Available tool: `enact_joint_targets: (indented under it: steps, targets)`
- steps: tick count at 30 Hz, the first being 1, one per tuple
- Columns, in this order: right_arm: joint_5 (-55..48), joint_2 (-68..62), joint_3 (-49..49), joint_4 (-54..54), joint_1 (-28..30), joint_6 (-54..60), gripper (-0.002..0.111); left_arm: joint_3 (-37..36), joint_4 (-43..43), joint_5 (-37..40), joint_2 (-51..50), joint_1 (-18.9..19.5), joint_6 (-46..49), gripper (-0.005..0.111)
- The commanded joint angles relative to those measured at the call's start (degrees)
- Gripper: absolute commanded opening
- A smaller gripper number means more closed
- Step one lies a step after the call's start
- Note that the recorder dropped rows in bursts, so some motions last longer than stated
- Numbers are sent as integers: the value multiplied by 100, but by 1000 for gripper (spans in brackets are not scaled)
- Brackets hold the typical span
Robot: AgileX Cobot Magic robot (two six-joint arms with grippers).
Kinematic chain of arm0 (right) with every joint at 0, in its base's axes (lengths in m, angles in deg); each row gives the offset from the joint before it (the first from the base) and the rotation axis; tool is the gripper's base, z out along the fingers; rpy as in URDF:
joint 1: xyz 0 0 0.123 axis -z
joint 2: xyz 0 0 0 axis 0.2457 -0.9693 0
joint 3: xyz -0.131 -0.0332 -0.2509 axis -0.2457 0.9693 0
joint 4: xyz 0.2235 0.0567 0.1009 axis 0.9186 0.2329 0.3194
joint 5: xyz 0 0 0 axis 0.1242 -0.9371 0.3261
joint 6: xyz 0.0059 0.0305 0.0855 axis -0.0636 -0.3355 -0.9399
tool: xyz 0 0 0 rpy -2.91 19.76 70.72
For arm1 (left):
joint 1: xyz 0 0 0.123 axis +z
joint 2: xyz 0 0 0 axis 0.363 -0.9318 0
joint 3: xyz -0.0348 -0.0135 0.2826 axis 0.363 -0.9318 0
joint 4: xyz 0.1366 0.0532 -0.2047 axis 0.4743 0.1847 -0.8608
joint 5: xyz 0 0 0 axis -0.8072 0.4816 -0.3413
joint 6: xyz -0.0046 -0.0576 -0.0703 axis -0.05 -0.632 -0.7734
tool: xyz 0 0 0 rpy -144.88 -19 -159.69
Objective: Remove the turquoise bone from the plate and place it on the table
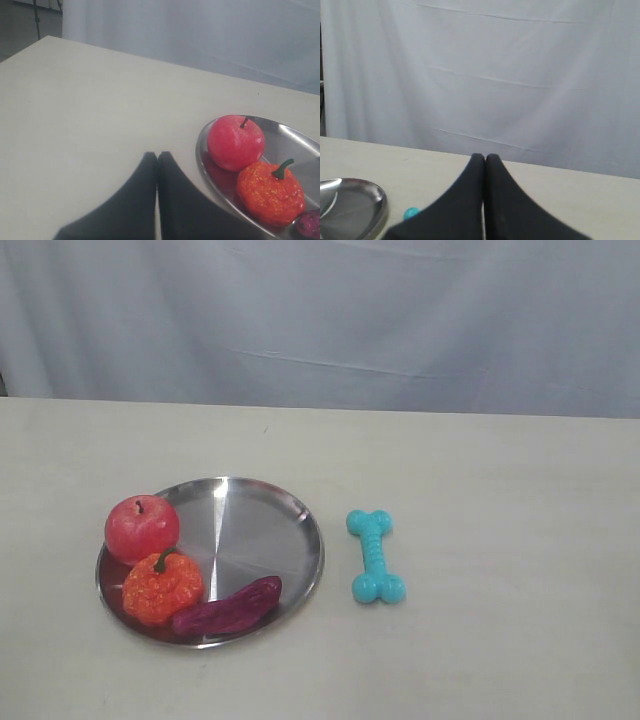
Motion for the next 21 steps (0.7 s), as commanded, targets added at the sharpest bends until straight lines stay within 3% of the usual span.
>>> enact_joint_targets:
  steps: [1,21]
  targets:
    - [-51,208,370,29,185,314,0,-15,-19,-30,7,-33,-11,0]
    - [-438,866,774,29,223,348,0,-15,-19,-30,7,-33,-11,0]
